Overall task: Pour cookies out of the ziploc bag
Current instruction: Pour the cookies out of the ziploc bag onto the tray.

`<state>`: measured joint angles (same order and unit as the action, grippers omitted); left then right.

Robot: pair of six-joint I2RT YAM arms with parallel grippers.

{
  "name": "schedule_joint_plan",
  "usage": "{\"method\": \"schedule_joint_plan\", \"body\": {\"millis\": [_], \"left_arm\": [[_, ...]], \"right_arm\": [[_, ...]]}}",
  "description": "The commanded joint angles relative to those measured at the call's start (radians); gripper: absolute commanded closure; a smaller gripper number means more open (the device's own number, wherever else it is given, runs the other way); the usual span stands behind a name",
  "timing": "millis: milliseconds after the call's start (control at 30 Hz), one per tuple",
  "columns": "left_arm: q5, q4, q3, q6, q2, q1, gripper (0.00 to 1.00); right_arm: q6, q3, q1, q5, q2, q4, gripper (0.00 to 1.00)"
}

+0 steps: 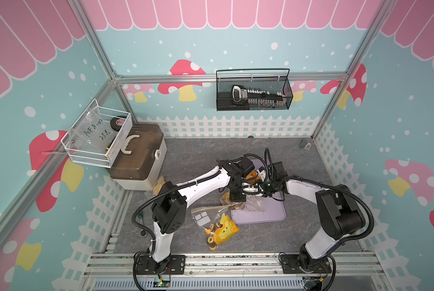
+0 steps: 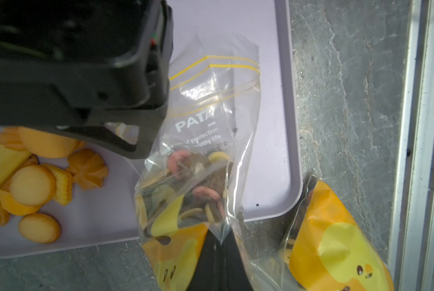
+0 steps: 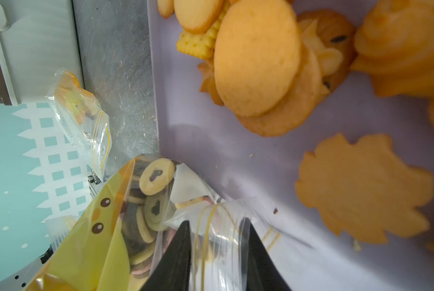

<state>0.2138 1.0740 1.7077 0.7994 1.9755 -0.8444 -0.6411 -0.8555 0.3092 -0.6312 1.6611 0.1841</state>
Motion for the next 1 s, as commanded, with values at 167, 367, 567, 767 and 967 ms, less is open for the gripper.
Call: {"method": "schedule_joint_plan", "body": {"millis": [167, 367, 567, 767, 967], "left_arm": [[0.003, 0.022, 0.012, 0.060, -0.042, 0.039, 1.00], [0.027, 0.028, 0.035, 0.065, -0.013, 0.021, 1.00], [0.040, 0.009, 0.030, 0.057, -0.010, 0.023, 1.00], [0.050, -0.008, 0.011, 0.047, -0.013, 0.041, 0.97], [0.033, -0.037, -0.011, 0.035, -0.033, 0.045, 0.64]], "right_arm": [[-0.048, 0.147, 0.054, -0.013, -0.112, -0.027, 0.71], [-0.071, 0.178, 0.062, 0.023, -0.208, -0.007, 0.71], [-0.075, 0.205, -0.057, -0.028, -0.276, 0.001, 0.63], [-0.023, 0.183, -0.136, -0.050, -0.388, 0.106, 0.39], [0.003, 0.135, -0.142, -0.061, -0.492, 0.186, 0.25]]}}
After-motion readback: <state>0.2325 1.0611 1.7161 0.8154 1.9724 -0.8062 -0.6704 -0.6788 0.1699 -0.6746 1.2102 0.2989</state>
